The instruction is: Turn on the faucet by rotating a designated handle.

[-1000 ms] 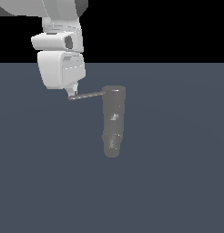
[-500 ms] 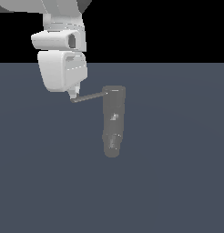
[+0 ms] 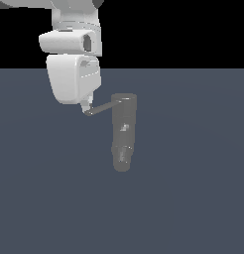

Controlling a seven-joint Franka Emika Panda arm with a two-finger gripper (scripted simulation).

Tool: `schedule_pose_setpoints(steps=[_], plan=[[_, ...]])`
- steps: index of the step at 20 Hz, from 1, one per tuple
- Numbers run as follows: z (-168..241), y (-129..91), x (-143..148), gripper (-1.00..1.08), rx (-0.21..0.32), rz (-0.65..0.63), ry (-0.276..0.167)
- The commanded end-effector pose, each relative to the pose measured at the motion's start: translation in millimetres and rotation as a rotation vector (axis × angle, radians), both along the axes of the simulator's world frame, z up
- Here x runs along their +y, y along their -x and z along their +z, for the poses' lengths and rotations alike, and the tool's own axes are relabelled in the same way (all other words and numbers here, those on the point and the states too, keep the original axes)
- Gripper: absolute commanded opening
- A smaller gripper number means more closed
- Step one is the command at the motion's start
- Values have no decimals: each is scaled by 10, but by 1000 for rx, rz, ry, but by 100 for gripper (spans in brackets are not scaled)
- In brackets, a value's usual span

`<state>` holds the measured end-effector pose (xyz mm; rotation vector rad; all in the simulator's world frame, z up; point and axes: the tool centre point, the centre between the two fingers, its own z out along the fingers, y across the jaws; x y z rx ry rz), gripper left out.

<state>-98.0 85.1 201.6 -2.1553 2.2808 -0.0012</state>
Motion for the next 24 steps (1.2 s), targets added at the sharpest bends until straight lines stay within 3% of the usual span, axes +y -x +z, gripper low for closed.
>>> schedule_pose_setpoints(steps=[1, 14, 16, 24], plan=[[1, 68, -92, -100, 2, -7, 1], [2, 393, -362, -100, 3, -4, 2], [1, 361, -320, -100, 1, 1, 1], [2, 384, -749, -100, 2, -1, 1]])
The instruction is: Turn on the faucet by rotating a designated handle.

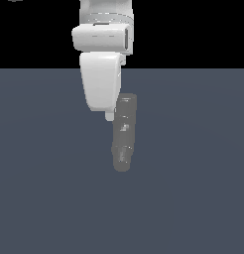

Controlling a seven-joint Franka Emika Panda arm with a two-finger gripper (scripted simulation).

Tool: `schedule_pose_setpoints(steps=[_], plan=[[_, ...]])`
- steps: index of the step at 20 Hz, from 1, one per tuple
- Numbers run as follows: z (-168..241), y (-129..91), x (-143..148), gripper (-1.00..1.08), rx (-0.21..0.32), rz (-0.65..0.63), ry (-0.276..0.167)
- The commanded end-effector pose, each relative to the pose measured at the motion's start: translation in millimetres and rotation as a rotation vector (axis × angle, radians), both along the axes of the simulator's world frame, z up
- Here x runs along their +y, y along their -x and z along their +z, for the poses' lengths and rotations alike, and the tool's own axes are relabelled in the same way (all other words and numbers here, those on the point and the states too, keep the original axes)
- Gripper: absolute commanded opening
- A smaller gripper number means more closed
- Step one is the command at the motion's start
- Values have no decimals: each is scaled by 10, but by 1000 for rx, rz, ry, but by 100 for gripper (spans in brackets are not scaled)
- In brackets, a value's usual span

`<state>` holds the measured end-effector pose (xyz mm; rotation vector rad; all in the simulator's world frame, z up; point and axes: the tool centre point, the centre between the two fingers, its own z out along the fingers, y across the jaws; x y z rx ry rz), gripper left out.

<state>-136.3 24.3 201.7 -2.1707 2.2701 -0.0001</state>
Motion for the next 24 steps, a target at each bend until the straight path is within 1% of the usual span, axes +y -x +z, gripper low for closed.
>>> schedule_pose_setpoints(steps=[1, 12, 13, 14, 24], plan=[[0, 4, -198, -100, 0, -13, 0], [2, 33, -810, -100, 0, -15, 0], [2, 33, -810, -100, 0, -15, 0], [0, 9, -650, -100, 0, 10, 1], [-1, -256, -982, -100, 0, 1, 1]])
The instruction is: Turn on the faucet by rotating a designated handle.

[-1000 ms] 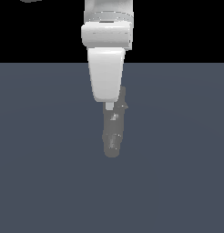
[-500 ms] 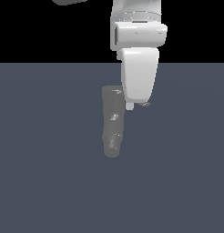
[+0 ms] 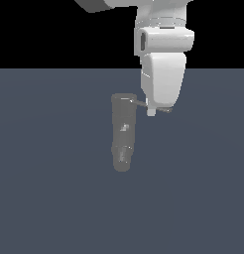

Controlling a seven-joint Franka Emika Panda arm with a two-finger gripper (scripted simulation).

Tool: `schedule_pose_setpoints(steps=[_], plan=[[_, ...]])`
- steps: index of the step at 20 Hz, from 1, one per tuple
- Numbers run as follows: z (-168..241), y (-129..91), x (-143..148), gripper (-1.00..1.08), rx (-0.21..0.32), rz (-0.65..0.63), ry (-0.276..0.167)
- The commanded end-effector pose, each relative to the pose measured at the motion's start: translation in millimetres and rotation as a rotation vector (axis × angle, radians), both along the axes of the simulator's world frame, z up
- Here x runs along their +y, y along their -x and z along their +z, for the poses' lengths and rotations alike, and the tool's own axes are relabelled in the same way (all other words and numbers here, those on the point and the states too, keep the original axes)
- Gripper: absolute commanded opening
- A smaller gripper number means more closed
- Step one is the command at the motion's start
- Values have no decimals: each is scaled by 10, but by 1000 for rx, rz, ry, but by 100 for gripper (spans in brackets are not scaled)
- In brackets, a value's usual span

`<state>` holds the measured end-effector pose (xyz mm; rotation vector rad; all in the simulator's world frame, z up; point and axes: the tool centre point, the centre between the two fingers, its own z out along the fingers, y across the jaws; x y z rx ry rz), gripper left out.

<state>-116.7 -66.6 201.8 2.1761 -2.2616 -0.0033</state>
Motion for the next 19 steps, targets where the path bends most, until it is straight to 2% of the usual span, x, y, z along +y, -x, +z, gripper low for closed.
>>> schedule_pose_setpoints(steps=[1, 19], plan=[[-1, -87, -107, -100, -4, -6, 0], [1, -523, -661, -100, -4, -21, -1]])
